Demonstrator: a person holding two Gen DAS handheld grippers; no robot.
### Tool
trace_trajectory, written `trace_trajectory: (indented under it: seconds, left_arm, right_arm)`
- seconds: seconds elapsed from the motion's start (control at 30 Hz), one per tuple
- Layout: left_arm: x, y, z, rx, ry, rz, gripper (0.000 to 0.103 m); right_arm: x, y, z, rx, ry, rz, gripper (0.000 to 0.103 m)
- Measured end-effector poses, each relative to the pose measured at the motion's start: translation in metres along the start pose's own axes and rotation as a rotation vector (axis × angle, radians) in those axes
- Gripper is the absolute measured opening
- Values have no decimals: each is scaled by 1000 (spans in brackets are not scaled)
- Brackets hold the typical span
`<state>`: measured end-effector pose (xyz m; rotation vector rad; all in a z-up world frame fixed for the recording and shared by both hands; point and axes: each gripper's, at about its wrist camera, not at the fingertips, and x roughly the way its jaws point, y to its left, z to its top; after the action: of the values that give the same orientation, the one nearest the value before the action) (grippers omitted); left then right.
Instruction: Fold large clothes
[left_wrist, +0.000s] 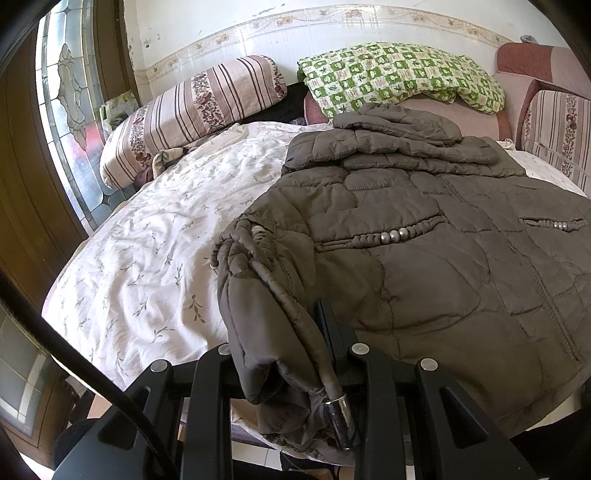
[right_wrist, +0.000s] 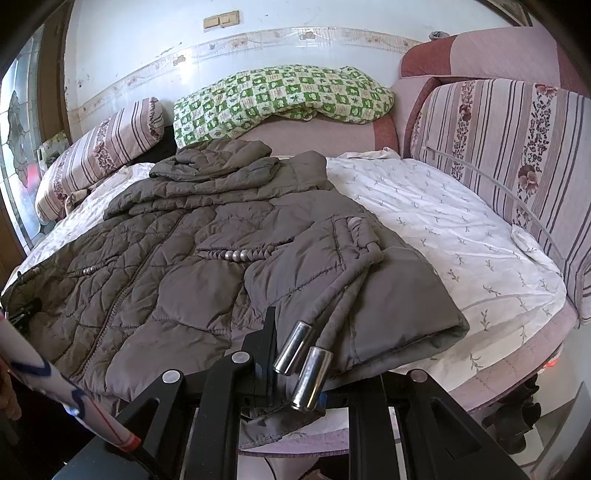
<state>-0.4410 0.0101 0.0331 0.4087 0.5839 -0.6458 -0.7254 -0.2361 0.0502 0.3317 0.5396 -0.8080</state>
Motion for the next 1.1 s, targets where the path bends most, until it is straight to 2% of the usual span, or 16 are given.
trace_trajectory:
  seconds: [0.8,1.1]
  left_arm:
    - [-21,11,12,-19,-31,-27,25]
    - [-28,17,40,-1,-28,-80,25]
  right_arm:
    - [-17,-7,16,5,-22,49,16]
    - [-26,-12,50,17,-43,107,16]
